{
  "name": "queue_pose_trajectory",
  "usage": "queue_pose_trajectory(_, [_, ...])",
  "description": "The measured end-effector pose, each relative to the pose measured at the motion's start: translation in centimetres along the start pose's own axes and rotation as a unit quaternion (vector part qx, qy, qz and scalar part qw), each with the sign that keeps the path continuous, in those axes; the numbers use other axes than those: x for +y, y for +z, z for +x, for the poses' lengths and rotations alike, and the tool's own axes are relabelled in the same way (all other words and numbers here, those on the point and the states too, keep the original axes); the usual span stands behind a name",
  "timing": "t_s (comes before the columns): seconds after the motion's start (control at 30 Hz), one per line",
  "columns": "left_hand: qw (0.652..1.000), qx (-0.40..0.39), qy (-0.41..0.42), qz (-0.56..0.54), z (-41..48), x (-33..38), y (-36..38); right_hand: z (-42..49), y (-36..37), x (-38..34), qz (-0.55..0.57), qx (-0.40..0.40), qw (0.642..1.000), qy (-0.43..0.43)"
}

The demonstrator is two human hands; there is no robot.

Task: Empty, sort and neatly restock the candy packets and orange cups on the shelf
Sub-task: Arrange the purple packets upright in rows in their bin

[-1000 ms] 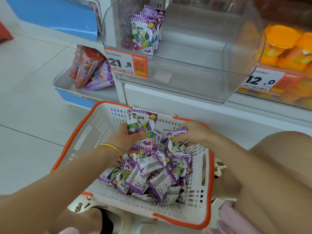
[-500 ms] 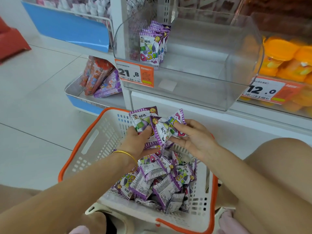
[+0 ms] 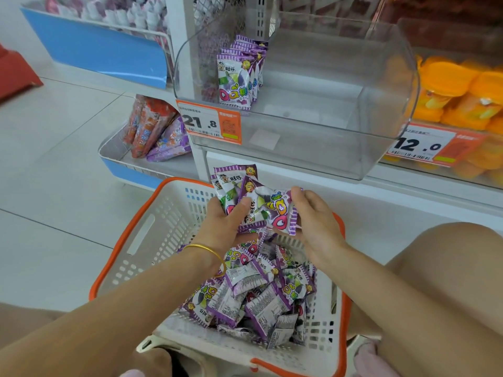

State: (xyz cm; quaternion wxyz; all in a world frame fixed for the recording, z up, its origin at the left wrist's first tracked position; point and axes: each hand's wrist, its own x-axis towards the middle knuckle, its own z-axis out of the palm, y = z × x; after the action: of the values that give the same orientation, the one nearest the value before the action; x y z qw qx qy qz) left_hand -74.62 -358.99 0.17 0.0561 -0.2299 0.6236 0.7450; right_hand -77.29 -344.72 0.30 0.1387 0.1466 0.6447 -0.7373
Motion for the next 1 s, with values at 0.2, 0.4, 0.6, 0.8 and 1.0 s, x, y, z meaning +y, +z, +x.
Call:
queue_pose_trajectory(0.2, [0.999, 0.010, 0.013, -0.041, 0.4, 0.3, -0.3, 0.3, 0.0, 0.0, 0.115, 0.017, 0.993, 0.022])
queue_pose_trajectory(0.4, [1.000, 0.014, 0.007, -0.017, 0.6, 0.4, -1.1, 0.7, -0.7, -0.2, 0.028, -0.022, 0.999, 0.013])
queue_pose_trajectory(0.6, [0.999, -0.035, -0.008, 0.039, 0.5, 0.4, -1.6, 0.8, -1.6, -1.7, -0.328, -0.154, 0.923, -0.126])
queue_pose_trajectory(0.8, [0.998, -0.041, -0.033, 0.021, 0.1, 1.1, -1.3, 1.0, -1.2, -0.6, -0.241, -0.162, 0.953, -0.088])
queue_pose_trajectory(1.0, [0.999, -0.022, -0.018, 0.036, -0.1, 1.7, -1.0, 1.0, -0.6, -0.6, -0.040, -0.124, 0.991, -0.041])
